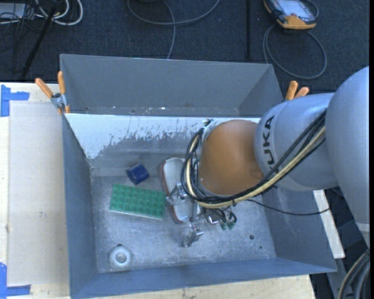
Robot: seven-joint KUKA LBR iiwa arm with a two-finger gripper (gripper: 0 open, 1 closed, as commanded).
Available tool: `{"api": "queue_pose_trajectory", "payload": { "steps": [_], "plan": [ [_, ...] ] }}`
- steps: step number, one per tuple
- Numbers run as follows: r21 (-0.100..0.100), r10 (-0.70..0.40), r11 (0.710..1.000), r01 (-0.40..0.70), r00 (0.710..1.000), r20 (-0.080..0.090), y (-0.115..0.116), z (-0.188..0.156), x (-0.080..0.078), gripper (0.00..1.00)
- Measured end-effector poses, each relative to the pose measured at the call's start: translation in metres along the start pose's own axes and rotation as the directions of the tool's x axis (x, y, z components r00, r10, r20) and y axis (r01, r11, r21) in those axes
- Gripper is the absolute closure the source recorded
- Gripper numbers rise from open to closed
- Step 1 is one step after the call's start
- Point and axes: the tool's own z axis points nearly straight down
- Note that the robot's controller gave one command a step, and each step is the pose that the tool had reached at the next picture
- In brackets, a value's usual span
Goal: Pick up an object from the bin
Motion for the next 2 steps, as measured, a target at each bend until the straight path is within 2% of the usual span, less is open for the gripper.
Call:
{"api": "queue_pose_trajectory", "payload": {
  "steps": [1, 2],
  "plan": [
    [0.003, -0.222, 0.975, 0.222, 0.975, 0.001, 0.096, 0.002, 0.019, 0.00],
    [0.000, -0.189, 0.982, 0.189, 0.982, 0.002, 0.138, -0.128, -0.017, 0.00]
  ]
}}
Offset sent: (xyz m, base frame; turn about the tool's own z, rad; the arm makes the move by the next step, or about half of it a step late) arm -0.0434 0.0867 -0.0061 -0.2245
